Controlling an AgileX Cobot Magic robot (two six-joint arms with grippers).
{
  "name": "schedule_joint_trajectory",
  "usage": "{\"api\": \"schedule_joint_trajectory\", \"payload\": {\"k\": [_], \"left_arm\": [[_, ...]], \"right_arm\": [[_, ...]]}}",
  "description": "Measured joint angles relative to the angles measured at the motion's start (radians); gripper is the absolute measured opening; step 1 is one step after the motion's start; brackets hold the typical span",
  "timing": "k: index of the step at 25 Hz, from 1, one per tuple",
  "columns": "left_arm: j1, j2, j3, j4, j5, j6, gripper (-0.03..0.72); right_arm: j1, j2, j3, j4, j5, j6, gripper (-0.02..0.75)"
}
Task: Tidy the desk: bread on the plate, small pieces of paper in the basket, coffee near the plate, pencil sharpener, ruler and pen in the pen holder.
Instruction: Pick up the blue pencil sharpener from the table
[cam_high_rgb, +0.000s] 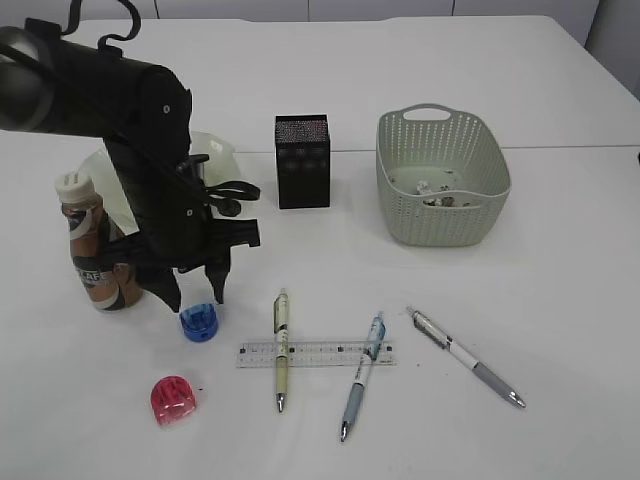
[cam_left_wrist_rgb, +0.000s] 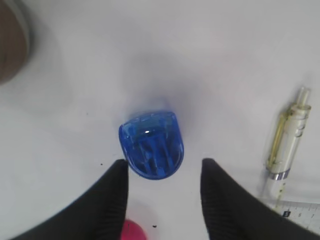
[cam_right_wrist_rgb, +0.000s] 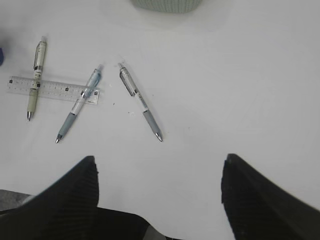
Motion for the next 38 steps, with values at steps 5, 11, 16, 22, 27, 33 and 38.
{"api": "schedule_joint_trajectory", "payload": {"k": [5,11,16,22,27,33,38], "left_arm": [[0.0,0.0,0.0,-0.023,0.0,0.0,0.538],[0.004,0.0,0.0,-0.025,0.0,-0.001,0.562],[0.008,0.018,-0.002,-0.025,0.0,-0.001,0.561],[0.008,0.044,-0.002,-0.023,0.0,-0.001,0.557],[0.01,0.05,-0.002,-0.012,0.0,-0.001,0.544],[0.011,0.07,-0.002,-0.012,0.0,-0.001,0.542],[0.011,0.074,-0.002,-0.012,-0.004,-0.001,0.524]], "right_arm": [[0.0,0.0,0.0,0.002,0.0,0.0,0.561],[0.0,0.0,0.0,0.002,0.0,0.0,0.561],[0.0,0.0,0.0,0.002,0.0,0.0,0.561],[0.0,0.0,0.0,0.002,0.0,0.0,0.561],[0.0,0.0,0.0,0.002,0.0,0.0,0.561],[0.0,0.0,0.0,0.002,0.0,0.0,0.561],[0.0,0.0,0.0,0.002,0.0,0.0,0.561]]}}
